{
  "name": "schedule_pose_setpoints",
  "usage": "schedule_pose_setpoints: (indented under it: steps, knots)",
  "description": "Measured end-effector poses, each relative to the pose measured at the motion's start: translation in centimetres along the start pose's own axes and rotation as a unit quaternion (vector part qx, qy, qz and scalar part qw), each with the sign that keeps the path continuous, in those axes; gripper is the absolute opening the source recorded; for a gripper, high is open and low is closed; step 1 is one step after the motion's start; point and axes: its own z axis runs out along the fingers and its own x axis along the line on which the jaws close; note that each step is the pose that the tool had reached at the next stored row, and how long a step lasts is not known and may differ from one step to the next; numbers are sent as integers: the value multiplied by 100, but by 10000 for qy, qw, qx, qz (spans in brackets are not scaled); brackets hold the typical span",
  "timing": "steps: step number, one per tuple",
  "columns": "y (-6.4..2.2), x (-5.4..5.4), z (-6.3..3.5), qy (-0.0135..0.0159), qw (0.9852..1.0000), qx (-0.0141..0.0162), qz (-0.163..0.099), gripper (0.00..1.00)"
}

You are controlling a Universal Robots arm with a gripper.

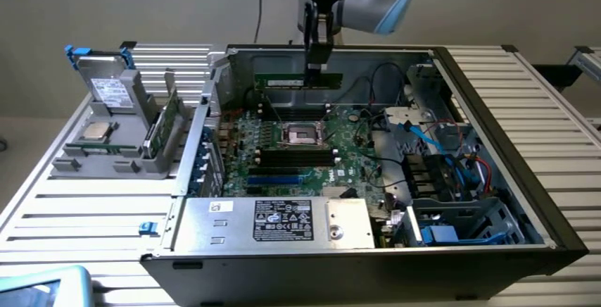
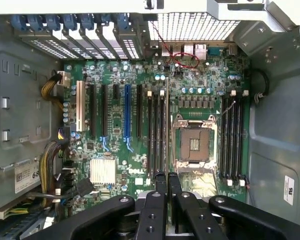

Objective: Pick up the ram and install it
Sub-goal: 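Insert the ram into the slot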

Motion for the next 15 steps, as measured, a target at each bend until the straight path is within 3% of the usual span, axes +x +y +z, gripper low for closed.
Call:
schedule_pose_setpoints:
  steps: [10, 15]
  knots:
    - [-12, -9, 180, 0, 10000, -1, 55, 14]
    - [-13, -9, 188, 1, 10000, 1, 58, 14]
